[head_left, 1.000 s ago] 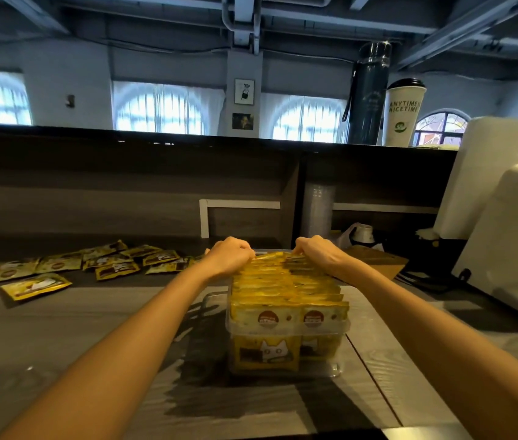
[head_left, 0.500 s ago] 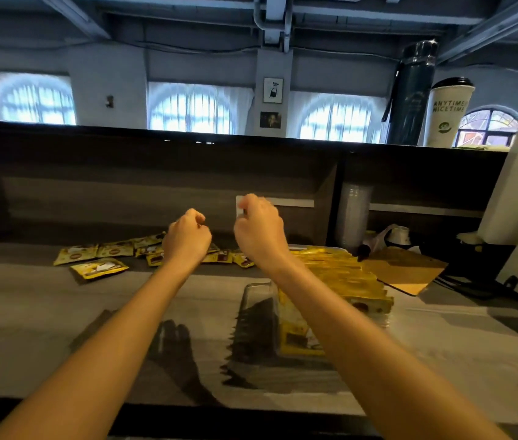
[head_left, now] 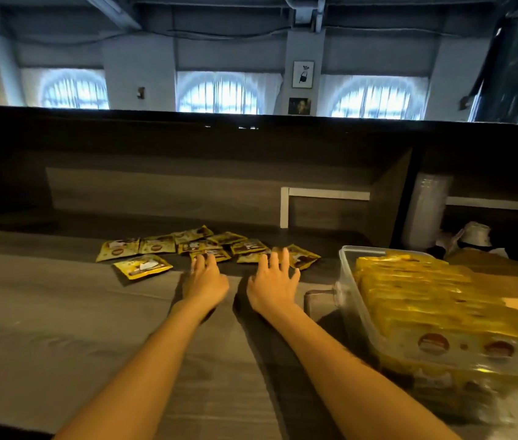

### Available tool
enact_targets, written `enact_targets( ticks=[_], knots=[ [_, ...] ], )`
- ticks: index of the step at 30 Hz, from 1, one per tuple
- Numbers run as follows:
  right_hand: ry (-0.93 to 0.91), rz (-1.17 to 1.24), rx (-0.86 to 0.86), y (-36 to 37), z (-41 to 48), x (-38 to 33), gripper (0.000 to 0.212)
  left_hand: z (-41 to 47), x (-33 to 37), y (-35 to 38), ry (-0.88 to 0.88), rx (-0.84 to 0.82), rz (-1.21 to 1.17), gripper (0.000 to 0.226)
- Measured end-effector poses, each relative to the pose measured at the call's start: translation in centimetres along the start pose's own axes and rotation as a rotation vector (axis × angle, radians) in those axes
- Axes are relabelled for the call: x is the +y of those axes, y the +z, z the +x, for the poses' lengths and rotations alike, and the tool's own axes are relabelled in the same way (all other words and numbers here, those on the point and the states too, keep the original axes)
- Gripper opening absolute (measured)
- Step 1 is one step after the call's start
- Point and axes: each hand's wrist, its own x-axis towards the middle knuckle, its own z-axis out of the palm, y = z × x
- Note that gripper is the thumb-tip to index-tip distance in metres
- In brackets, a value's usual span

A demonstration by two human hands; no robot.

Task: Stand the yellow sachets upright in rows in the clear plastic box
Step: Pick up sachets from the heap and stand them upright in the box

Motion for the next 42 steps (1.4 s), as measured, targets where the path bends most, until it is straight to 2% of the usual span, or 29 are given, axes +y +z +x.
enact_targets(
  ticks=[3,8,13,15,19,21,23,25,27,30,33,36,40,42],
  knots=[
    [-0.014,-0.042,-0.001,1.0,2.1,-0.3,0.053,1.9,-0.5,1.0,0.025,-0.022,0.108,0.056],
    [0.067,-0.031,-0.126,0.9,3.4,-0.5,0.045,2.6,-0.6,1.2,0.04,-0.064,0.235,0.051],
    [-0.025,-0.19,-0.034,0.6,2.1,-0.7,0.045,1.2,0.3,0.3,0.071,-0.007,0.3,0.045],
    [-0.084,-0.238,0.021,0.2,1.1,-0.8,0.038,0.1,1.0,-0.4,0.079,0.016,0.324,0.039],
    [-0.092,-0.106,0.081,-1.2,-0.5,-0.8,0.029,-1.2,1.2,-1.9,0.06,0.181,0.267,0.026],
    [-0.042,-0.02,0.133,-1.1,-1.1,-0.2,0.033,-1.2,0.5,-1.9,0.046,0.196,0.243,0.032],
    [0.046,0.01,0.12,-0.5,-1.5,0.5,0.047,-0.9,-0.5,-1.6,-0.027,0.134,0.221,0.057],
    [0.129,0.042,-0.005,-0.4,-1.5,1.2,0.066,-0.8,-1.2,-1.6,-0.13,0.027,0.158,0.073],
    [0.119,0.072,-0.082,-0.7,-1.4,1.3,0.075,-0.7,-1.5,-1.6,-0.149,-0.036,0.147,0.071],
    [0.076,0.112,-0.024,-1.4,-1.5,1.0,0.08,-0.8,-1.2,-2.0,-0.095,-0.024,0.123,0.065],
    [0.083,0.094,0.058,-1.8,-1.9,0.9,0.073,-1.2,-1.4,-3.4,-0.109,-0.04,0.193,0.063],
    [0.08,0.087,0.055,-2.0,-2.2,0.7,0.065,-1.5,-2.3,-5.2,-0.171,-0.206,0.291,0.078],
    [0.064,0.115,0.064,-2.4,-2.7,0.3,0.055,-2.2,-2.0,-6.0,-0.153,-0.292,0.284,0.084],
    [0.07,0.137,0.086,-2.6,-2.9,0.2,0.05,-2.2,-2.0,-5.7,-0.169,-0.299,0.157,0.081]
  ],
)
